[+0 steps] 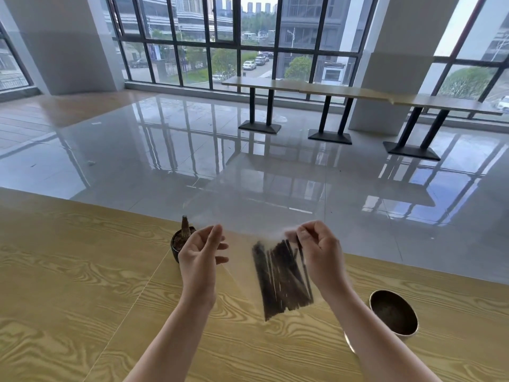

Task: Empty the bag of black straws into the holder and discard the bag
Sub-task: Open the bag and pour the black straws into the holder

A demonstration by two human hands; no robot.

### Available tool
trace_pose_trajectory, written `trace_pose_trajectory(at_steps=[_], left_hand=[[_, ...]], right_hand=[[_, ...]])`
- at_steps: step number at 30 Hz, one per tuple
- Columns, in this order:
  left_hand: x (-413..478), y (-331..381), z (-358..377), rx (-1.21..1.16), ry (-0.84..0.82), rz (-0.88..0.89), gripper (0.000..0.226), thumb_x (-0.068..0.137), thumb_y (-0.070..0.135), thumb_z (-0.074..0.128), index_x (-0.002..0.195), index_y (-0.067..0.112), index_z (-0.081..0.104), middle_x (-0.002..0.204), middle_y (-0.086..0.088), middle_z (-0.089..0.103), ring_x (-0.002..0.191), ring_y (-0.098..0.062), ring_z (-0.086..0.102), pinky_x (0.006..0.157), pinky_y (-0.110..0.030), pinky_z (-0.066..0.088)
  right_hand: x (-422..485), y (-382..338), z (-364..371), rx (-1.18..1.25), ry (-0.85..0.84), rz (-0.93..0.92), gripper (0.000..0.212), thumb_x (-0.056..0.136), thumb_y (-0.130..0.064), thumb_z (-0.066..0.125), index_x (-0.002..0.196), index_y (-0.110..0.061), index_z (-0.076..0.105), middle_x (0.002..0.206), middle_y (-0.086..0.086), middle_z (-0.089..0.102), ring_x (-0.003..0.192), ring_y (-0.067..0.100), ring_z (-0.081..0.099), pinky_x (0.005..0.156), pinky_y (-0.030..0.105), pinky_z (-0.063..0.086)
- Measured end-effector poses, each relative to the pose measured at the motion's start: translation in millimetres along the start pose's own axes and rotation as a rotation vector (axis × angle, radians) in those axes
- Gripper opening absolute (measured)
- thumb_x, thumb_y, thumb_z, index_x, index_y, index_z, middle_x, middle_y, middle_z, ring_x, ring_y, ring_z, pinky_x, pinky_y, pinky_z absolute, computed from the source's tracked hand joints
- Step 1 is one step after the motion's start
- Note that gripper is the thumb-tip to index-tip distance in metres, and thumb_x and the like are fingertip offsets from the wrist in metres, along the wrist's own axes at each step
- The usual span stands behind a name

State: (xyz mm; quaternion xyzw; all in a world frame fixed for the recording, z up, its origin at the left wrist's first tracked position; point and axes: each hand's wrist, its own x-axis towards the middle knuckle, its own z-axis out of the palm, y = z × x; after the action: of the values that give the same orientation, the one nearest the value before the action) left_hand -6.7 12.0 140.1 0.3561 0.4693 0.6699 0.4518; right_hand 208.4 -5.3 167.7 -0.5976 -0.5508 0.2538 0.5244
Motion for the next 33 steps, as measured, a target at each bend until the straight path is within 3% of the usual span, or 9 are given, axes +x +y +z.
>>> trace_pose_trajectory(at_steps=[4, 7, 9, 12, 16, 20, 23, 26, 33], left_hand=[[-12, -39, -32, 0.06, 0.119, -0.104, 0.073, 0.061, 0.076, 0.074, 0.099, 0.014, 0.067, 0.077, -0.003, 0.064, 0.071, -0.021, 0.06, 0.06, -0.03, 0.051], [-21, -66, -36, 0.025, -0.037, -0.372, 0.121, 0.049, 0.08, 0.077, 0.141, 0.009, 0.043, 0.131, -0.017, 0.058, 0.121, -0.032, 0.057, 0.096, -0.042, 0.048], [-19, -72, -29, -0.066, -0.245, -0.447, 0.138, 0.044, 0.077, 0.082, 0.155, 0.017, 0.025, 0.157, -0.013, 0.037, 0.146, -0.029, 0.034, 0.12, -0.047, 0.026], [-11, -72, -18, -0.201, -0.474, -0.446, 0.107, 0.058, 0.069, 0.083, 0.148, 0.027, 0.042, 0.154, -0.006, 0.047, 0.145, -0.021, 0.038, 0.121, -0.046, 0.017], [-8, -77, -6, -0.393, -0.579, -0.479, 0.074, 0.076, 0.044, 0.082, 0.134, 0.008, 0.051, 0.136, -0.024, 0.056, 0.129, -0.036, 0.052, 0.113, -0.06, 0.031], [-18, -87, 8, -0.492, -0.468, -0.593, 0.077, 0.067, 0.026, 0.093, 0.128, 0.004, 0.053, 0.121, -0.026, 0.064, 0.107, -0.036, 0.066, 0.091, -0.05, 0.054], [-23, -91, 15, -0.565, -0.343, -0.646, 0.082, 0.061, 0.031, 0.095, 0.129, 0.004, 0.059, 0.118, -0.024, 0.068, 0.103, -0.035, 0.069, 0.081, -0.047, 0.058], [-23, -88, 18, -0.596, -0.354, -0.662, 0.082, 0.066, 0.041, 0.091, 0.132, 0.006, 0.057, 0.11, -0.021, 0.069, 0.096, -0.035, 0.068, 0.081, -0.05, 0.056], [-21, -79, 28, -0.616, -0.425, -0.604, 0.056, 0.075, 0.036, 0.086, 0.118, 0.007, 0.066, 0.109, -0.017, 0.068, 0.1, -0.03, 0.066, 0.089, -0.046, 0.054]], right_hand=[[13, -35, -15, -0.016, -0.044, -0.078, 0.016, 0.1, -0.017, 0.056, 0.088, -0.026, 0.063, 0.085, -0.011, 0.078, 0.082, 0.004, 0.074, 0.079, 0.044, 0.06], [22, -62, -26, -0.059, -0.11, -0.15, 0.016, 0.1, -0.02, 0.056, 0.087, -0.027, 0.063, 0.084, -0.012, 0.077, 0.078, 0.004, 0.075, 0.077, 0.048, 0.061], [29, -78, -30, -0.079, -0.155, -0.158, 0.015, 0.099, -0.018, 0.057, 0.087, -0.024, 0.064, 0.083, -0.008, 0.077, 0.075, 0.007, 0.075, 0.077, 0.049, 0.061], [40, -95, -35, -0.096, -0.204, -0.153, 0.015, 0.099, -0.015, 0.059, 0.086, -0.019, 0.065, 0.081, -0.002, 0.077, 0.071, 0.011, 0.076, 0.074, 0.047, 0.063], [48, -110, -41, -0.147, -0.289, -0.141, 0.015, 0.097, -0.013, 0.062, 0.084, -0.02, 0.066, 0.081, -0.002, 0.077, 0.071, 0.014, 0.076, 0.073, 0.043, 0.063], [48, -115, -41, -0.249, -0.314, -0.189, 0.005, 0.093, -0.027, 0.068, 0.088, -0.027, 0.068, 0.085, -0.005, 0.077, 0.071, 0.012, 0.075, 0.075, 0.044, 0.062], [46, -112, -53, -0.293, -0.345, -0.153, 0.045, 0.078, -0.052, 0.067, 0.108, -0.019, 0.071, 0.089, -0.003, 0.076, 0.072, 0.009, 0.074, 0.073, 0.031, 0.061], [45, -102, -65, -0.489, -0.378, -0.158, 0.03, 0.081, -0.037, 0.078, 0.107, -0.023, 0.071, 0.083, -0.011, 0.07, 0.071, 0.002, 0.065, 0.062, 0.009, 0.046], [40, -94, -65, -0.478, -0.276, -0.215, 0.009, 0.087, -0.014, 0.076, 0.088, -0.022, 0.073, 0.071, -0.007, 0.075, 0.059, 0.004, 0.07, 0.063, 0.02, 0.055]])
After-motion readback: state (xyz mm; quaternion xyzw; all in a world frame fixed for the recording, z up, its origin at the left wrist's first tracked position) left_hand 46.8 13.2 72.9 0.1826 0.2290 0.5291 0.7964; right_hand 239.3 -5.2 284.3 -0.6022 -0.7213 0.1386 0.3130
